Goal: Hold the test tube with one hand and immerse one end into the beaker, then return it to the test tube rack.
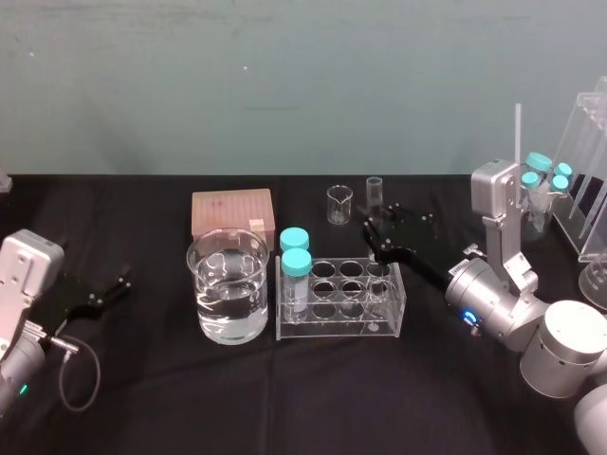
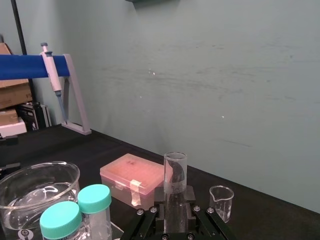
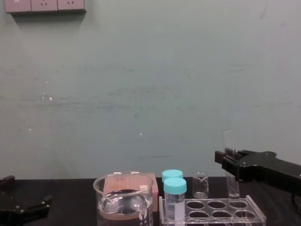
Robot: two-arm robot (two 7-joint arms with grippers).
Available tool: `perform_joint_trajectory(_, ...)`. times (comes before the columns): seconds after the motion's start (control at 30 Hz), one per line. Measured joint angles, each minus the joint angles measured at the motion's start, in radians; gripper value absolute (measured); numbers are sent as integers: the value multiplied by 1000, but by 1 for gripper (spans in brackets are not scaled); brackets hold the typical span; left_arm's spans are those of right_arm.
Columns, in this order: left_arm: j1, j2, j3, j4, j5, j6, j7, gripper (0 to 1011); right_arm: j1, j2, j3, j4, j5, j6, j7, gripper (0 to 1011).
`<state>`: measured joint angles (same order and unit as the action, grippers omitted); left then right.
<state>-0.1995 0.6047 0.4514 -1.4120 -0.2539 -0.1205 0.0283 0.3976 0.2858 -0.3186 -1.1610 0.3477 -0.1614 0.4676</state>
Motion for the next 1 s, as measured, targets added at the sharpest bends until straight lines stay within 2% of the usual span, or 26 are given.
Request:
perform_joint_trajectory(0.5, 0, 0, 0, 0, 0, 0, 0, 1000, 0, 0, 0, 0, -4, -1, -4, 230)
perform_joint_trajectory(0.6, 0, 0, 0, 0, 0, 0, 0, 1000, 0, 0, 0, 0, -3, -1, -4, 264)
perform_joint_trajectory(0.73, 0, 0, 0, 0, 0, 0, 0, 1000, 0, 0, 0, 0, -3, -1, -4, 413)
perform_joint_trajectory(0.8, 0, 0, 0, 0, 0, 0, 0, 1000, 0, 0, 0, 0, -3, -1, -4, 448)
perform_joint_trajectory(0.83, 0, 0, 0, 0, 0, 0, 0, 1000, 0, 0, 0, 0, -3, -1, -4, 503)
perform_joint_trajectory(1.0, 0, 0, 0, 0, 0, 0, 0, 1000, 0, 0, 0, 0, -2, 0, -4, 647)
